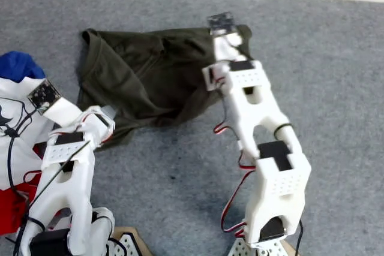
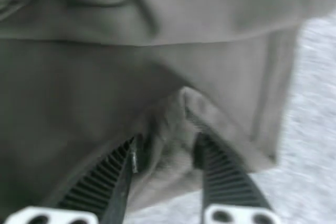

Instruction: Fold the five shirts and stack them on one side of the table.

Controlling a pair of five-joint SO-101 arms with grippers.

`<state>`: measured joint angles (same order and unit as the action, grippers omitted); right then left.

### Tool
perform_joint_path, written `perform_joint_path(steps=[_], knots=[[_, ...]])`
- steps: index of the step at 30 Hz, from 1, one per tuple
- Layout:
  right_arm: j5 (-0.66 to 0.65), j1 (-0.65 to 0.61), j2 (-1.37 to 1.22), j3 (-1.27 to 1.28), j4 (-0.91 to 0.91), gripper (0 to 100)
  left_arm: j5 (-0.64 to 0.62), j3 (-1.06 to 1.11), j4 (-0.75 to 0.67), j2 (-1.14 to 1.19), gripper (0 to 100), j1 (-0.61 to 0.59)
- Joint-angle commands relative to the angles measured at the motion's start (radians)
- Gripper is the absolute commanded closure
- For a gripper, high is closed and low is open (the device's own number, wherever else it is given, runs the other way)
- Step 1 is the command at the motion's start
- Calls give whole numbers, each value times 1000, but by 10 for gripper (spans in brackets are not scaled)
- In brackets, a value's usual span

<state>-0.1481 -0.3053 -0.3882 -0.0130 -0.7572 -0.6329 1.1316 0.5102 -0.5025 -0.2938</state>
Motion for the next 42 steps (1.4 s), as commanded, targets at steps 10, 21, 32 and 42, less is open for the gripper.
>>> perform_joint_path(steps=[10,21,32,42], knots=[[9,-42,88,-45,-140,800,9,2,-38,-25,751,-1],[-5,76,209,246,59,800,9,27,-83,-25,751,1],[-29,38,206,265,159,800,9,27,-83,-25,751,1],[-35,1,120,269,194,800,9,27,-83,-25,751,1]])
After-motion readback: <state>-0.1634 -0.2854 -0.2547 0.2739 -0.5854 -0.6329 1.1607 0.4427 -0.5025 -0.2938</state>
